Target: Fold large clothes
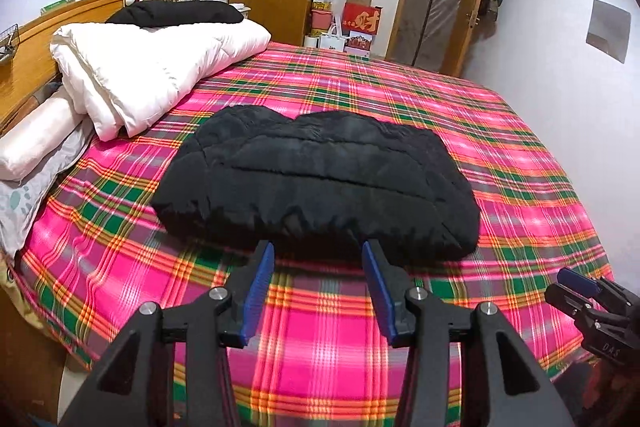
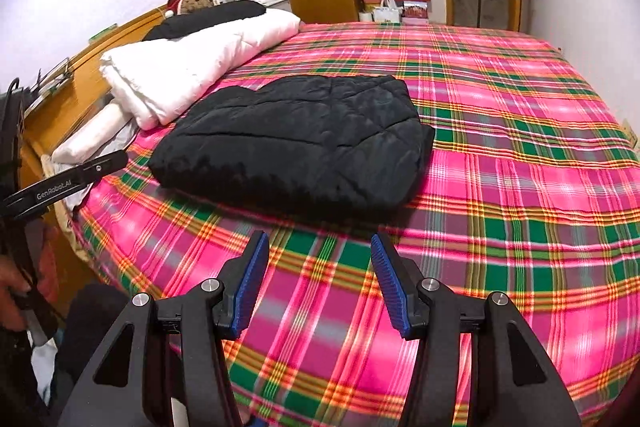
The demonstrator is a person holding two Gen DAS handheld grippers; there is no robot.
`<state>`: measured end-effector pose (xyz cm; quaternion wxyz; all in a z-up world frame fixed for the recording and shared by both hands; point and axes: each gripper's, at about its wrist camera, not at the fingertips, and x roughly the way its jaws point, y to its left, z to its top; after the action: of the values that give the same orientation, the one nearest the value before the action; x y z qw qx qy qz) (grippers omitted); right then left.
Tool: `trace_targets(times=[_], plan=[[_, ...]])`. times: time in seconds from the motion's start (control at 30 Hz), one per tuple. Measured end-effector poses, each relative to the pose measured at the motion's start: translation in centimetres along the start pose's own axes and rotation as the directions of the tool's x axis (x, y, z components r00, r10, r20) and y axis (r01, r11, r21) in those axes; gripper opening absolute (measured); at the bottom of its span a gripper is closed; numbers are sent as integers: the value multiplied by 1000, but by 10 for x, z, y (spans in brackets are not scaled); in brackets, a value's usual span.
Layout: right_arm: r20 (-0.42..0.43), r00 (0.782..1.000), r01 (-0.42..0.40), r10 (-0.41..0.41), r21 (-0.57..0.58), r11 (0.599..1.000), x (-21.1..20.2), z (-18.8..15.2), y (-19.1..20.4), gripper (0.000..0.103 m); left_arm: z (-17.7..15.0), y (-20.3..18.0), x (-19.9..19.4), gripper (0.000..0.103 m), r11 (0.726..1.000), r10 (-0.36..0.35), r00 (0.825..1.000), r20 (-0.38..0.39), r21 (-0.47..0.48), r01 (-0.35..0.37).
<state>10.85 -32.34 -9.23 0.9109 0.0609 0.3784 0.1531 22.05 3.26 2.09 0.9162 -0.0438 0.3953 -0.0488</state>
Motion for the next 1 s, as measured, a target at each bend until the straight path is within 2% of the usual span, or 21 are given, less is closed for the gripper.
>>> trace_targets(times=[0.3, 0.4, 0.5, 0.6, 1.0], plan=[[-23, 999, 31, -31, -3, 1000, -18, -33, 10, 54, -38, -21, -17, 50, 999, -9, 999, -41, 34, 10], [-19, 998, 53, -53, -20, 998, -23, -38, 14, 54, -45, -26, -20, 54, 998, -9, 999, -44, 55, 11], [-18, 997, 69, -70, -35, 997, -23, -37, 16, 55, -48, -28, -18, 55, 998, -4, 999, -45, 61, 7], [-21, 997, 72, -73, -41, 997, -18, -35, 17, 63, -46, -25, -13, 55, 998, 13, 999, -47, 56, -11], [-56, 995, 84, -88, -64, 994, -1, -34, 28, 63, -47, -7, 7, 55, 995, 93, 993, -76, 32, -91]])
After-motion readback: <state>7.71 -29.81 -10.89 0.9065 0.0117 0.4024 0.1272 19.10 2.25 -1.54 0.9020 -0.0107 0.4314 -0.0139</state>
